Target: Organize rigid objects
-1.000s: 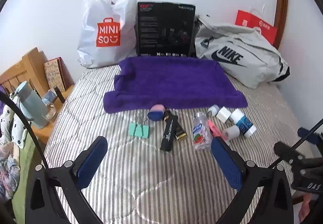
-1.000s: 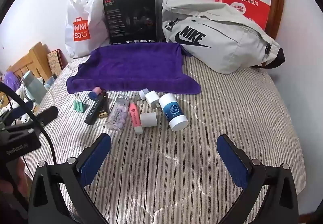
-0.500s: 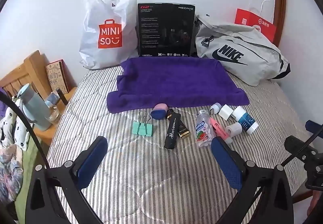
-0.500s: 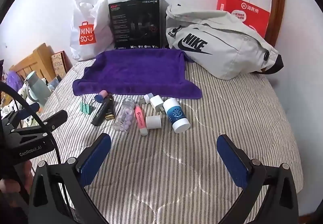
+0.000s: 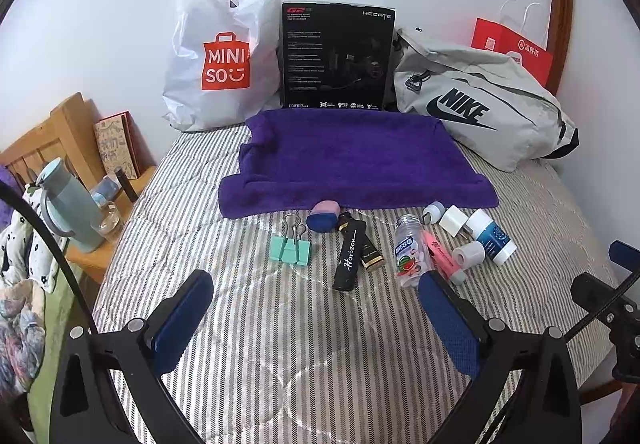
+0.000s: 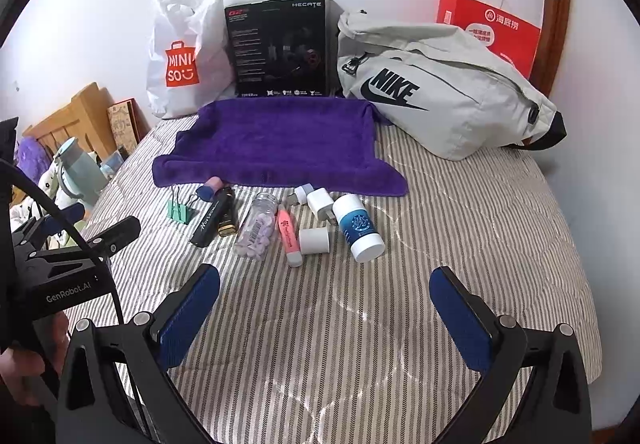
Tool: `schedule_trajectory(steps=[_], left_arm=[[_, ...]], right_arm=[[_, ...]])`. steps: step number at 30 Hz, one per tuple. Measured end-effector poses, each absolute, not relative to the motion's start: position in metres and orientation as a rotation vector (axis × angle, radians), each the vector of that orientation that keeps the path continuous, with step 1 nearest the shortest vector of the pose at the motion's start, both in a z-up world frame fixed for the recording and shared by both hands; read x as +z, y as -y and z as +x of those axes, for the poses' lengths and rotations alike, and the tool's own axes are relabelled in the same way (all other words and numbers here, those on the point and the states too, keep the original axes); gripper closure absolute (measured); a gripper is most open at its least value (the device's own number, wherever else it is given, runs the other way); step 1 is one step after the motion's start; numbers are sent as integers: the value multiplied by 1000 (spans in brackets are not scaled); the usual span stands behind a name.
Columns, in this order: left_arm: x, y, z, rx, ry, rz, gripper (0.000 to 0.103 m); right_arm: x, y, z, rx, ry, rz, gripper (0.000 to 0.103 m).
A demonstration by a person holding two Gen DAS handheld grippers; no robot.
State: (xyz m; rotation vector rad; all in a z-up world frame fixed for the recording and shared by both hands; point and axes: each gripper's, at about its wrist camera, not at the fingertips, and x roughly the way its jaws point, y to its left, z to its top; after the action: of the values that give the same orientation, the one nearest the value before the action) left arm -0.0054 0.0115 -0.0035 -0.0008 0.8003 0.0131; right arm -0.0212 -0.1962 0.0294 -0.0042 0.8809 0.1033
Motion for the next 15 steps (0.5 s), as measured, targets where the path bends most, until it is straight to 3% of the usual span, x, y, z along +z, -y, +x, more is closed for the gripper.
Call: schedule_trajectory(steps=[15], left_arm=[[0,-16,-8,17,-795,-15,0]], right_arm=[[25,196,-22,95,-892,-2,0]])
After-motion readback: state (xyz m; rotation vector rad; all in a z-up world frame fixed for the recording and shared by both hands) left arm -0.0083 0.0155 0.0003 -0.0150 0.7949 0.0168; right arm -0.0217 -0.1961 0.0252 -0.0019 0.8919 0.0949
